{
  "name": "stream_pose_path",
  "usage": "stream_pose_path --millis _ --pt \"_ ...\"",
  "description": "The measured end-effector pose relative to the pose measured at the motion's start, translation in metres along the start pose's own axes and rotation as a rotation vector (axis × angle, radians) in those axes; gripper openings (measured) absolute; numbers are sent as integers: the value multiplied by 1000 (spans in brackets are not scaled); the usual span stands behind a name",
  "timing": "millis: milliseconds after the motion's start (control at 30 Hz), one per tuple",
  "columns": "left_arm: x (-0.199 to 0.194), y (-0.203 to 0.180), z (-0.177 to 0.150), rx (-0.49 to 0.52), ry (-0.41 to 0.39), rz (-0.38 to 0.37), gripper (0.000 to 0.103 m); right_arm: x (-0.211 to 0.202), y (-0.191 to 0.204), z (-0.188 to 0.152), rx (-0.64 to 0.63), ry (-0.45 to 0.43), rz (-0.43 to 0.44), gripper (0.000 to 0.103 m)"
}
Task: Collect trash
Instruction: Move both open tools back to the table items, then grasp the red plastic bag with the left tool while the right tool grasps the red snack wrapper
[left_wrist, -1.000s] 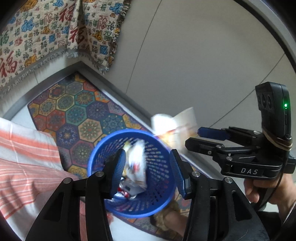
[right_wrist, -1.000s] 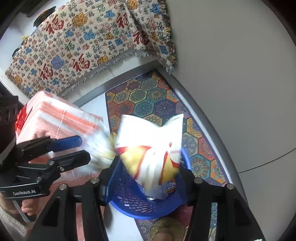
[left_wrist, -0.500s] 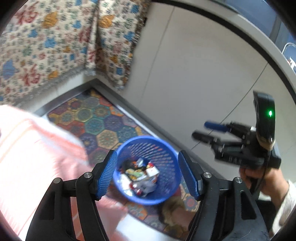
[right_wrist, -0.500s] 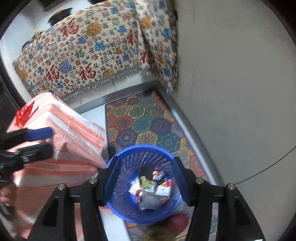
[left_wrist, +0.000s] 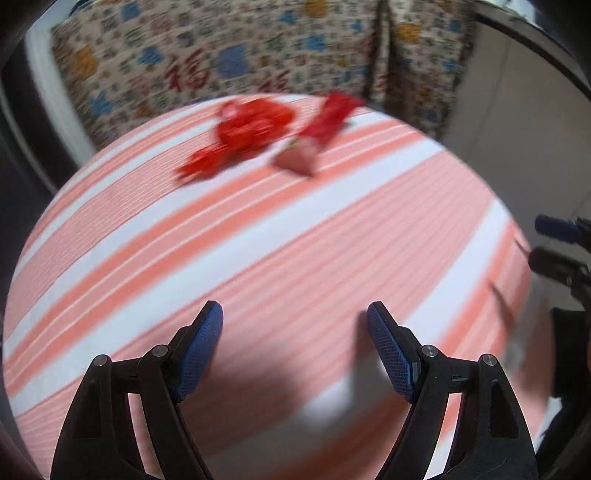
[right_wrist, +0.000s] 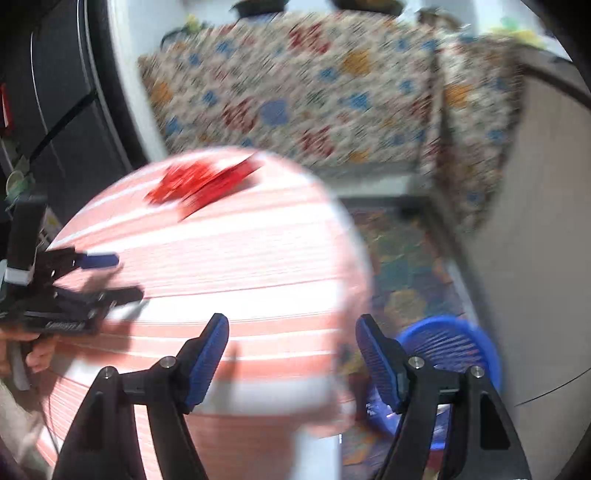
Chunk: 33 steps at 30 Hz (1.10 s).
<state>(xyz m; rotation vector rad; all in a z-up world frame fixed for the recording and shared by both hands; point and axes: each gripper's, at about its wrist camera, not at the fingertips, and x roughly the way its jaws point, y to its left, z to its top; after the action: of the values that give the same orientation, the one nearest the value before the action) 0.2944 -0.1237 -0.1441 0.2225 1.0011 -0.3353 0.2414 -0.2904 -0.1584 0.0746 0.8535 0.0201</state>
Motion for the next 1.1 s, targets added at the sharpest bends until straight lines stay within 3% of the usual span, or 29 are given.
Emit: stream_pose_path --millis 133,333,500,600,733,833,867,900,1000,1100 --pt "7 36 0 4 -39 -30 88 40 55 5 11 48 -6 73" --pt "26 59 24 45 -75 -54 98 66 94 3 -35 58 -127 76" --pt "40 67 67 129 -78 -62 85 67 94 0 -39 30 -122 79" --pt "38 68 107 131 -117 -127 86 68 96 0 -43 29 -126 79" --pt "60 72 148 148 -87 -174 86 72 95 2 -41 26 -129 80" --pt "85 62 163 188 -32 -199 75 71 95 2 -40 26 -129 80" --pt "90 60 163 198 -23 -211 51 72 96 2 -39 26 -129 80" --pt "94 58 163 198 -8 -221 45 72 96 2 -39 26 -129 80" --pt "82 61 154 161 -59 -213 44 72 96 2 -38 25 -129 80" --pt "52 73 126 60 -85 -158 44 73 96 2 -38 25 -128 80"
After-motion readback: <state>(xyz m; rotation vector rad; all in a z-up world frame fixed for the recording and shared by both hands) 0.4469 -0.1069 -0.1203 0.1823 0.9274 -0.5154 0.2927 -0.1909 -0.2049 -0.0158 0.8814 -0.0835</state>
